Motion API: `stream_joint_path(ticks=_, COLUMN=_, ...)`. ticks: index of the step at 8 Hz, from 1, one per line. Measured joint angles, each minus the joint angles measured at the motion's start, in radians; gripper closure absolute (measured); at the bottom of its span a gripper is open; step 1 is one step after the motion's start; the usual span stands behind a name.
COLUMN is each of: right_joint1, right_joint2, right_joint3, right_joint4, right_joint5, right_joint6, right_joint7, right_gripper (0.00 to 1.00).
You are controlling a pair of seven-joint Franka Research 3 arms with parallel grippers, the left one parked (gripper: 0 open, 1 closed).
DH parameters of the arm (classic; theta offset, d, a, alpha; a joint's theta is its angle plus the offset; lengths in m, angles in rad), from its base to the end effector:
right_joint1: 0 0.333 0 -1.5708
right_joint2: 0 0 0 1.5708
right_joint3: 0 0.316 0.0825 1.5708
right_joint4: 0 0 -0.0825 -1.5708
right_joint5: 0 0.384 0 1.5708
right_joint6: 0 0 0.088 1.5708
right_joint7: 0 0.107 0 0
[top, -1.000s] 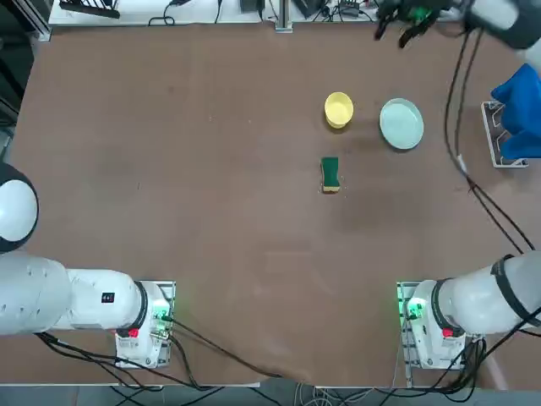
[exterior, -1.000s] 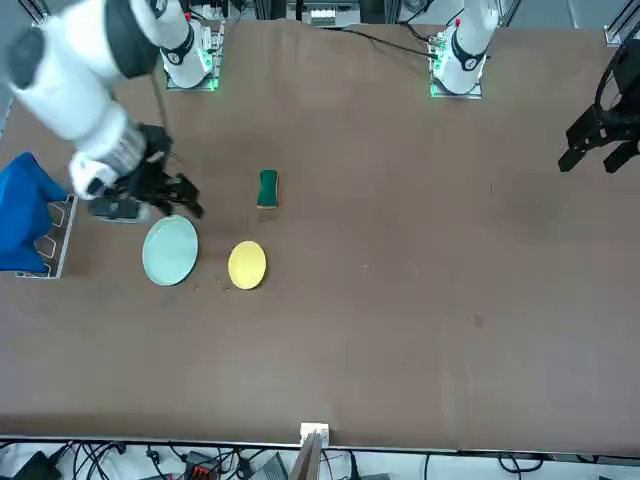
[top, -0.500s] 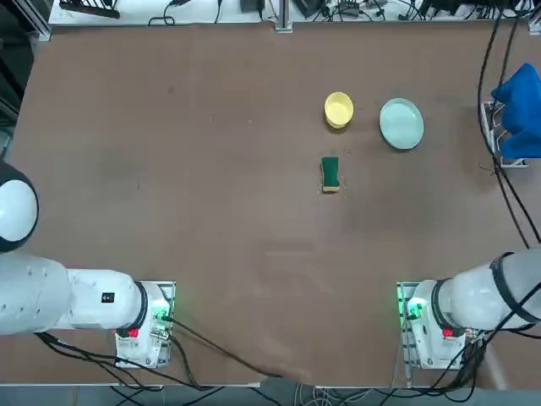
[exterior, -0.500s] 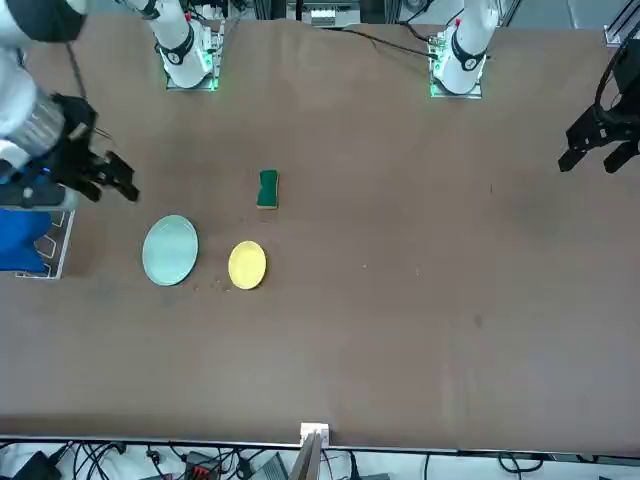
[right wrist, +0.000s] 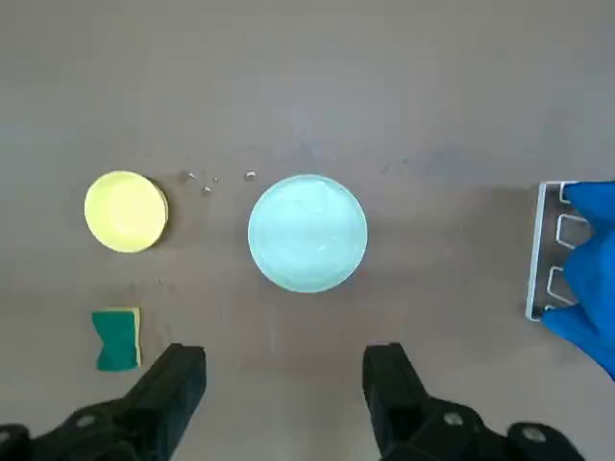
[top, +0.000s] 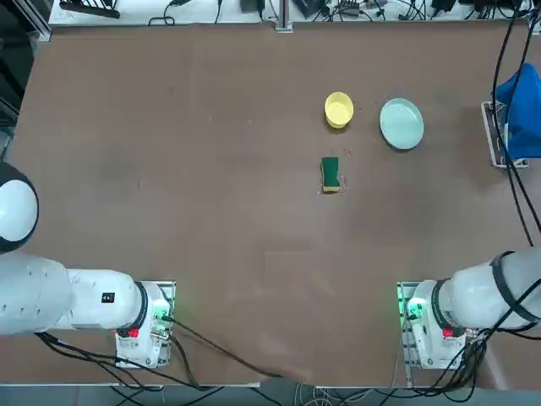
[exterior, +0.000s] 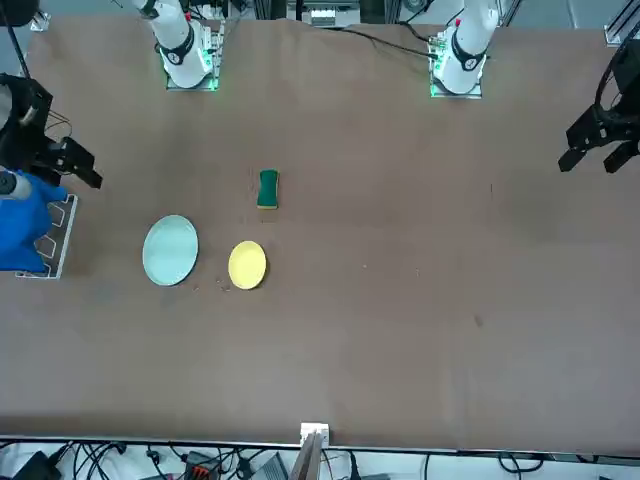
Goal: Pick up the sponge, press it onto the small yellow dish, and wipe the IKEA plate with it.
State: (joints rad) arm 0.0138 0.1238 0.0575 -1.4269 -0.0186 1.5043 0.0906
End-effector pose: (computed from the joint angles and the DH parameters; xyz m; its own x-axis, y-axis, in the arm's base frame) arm 0.5849 0.0374 0.6157 0.9988 -0.0207 -0.0449 -0.0200 -0.9997 0.0156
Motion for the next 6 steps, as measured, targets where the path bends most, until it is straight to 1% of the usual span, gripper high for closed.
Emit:
stream_joint_path(ticks=2, right_joint1=0.000, right_joint2=0.005, right_joint3=0.007, right_joint4=0.000, right_joint5=0.001, right_joint6=-0.042, right_joint7=0.000, right_gripper=0.00)
stream_joint_path(ticks=6, right_joint1=-0.001, right_joint2=0.008, right_joint3=0.007, right_joint4=0.002, right_joint5=0.001, right_joint6=-0.051, right_joint7=0.000, right_gripper=0.00)
